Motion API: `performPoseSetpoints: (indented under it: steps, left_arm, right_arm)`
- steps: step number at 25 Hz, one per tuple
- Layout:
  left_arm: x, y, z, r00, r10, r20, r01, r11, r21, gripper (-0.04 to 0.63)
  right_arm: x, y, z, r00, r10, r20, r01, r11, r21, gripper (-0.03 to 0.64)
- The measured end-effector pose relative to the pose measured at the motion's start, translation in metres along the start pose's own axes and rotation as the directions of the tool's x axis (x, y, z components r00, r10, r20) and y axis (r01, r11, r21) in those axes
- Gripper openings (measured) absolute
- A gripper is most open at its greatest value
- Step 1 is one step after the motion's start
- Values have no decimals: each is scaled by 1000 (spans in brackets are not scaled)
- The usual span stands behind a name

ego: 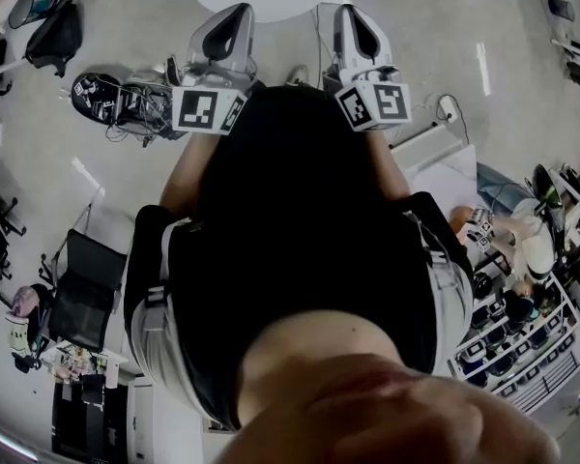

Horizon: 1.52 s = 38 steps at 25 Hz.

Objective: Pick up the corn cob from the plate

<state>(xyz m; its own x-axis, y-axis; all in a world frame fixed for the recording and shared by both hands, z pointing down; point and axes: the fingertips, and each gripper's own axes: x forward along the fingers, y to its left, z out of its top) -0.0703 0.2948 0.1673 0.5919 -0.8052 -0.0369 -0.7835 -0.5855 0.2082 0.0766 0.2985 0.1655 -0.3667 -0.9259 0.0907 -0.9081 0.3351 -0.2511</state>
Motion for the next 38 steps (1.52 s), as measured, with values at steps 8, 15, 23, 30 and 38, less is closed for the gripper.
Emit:
performPoseSetpoints:
  steps: [8, 15, 23, 30, 38]
  left_arm:
    - [-11, 32, -2, 999, -52, -10, 51, 998, -24, 5]
    - [-7, 40, -3, 998, -63, -9, 62, 997, -49, 5]
    - [25, 42, -2, 999, -32, -6, 32, 999, -44, 5]
    - [71, 47, 3, 1000, 4, 0, -4, 1000, -24, 5]
    - [128, 46, -12, 999, 26, -29, -27, 999, -23, 5]
  right_arm:
    - [14, 16, -6, 997, -75, 9, 76, 997, -27, 8]
    - [21, 14, -3, 993, -116, 0, 116, 993, -35, 8]
    - [42, -15, 0, 996, -94, -3, 94, 995, -19, 8]
    - [77, -45, 9, 999, -52, -9, 52, 999, -6, 8]
    - [112, -94, 2, 998, -25, -56, 26, 999, 19, 8]
